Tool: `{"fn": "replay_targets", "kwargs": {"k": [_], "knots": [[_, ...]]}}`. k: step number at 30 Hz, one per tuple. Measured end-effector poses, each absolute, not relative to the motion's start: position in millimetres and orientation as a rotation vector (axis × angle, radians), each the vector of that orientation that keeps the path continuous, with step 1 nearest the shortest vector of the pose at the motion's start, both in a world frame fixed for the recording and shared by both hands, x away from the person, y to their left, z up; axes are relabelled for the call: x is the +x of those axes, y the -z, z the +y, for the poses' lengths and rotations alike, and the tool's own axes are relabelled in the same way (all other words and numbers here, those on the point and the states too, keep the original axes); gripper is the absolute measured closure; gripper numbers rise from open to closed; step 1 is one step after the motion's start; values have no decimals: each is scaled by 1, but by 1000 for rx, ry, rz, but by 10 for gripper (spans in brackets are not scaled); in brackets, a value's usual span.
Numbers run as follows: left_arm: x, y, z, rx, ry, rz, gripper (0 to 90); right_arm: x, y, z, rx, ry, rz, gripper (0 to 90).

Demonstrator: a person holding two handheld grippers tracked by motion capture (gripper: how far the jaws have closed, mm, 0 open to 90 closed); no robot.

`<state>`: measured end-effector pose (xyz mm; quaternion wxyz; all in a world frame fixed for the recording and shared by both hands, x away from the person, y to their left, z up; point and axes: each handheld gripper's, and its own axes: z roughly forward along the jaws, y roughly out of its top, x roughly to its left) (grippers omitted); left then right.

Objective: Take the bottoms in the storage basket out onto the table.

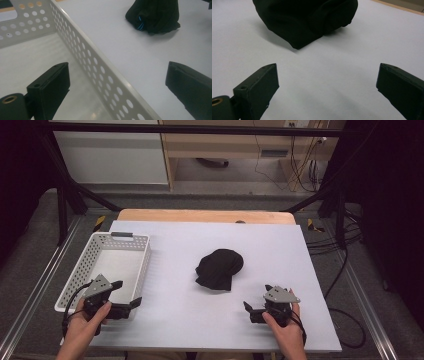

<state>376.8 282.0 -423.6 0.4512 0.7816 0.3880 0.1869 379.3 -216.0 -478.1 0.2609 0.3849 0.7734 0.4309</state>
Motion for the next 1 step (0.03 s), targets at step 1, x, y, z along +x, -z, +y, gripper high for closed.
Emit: {"fn": "replay_targets", "kwargs": {"k": [1], "knots": [[377,423,282,1929,-466,957,52,379,478,-216,1043,-1167,2093,46]]}}
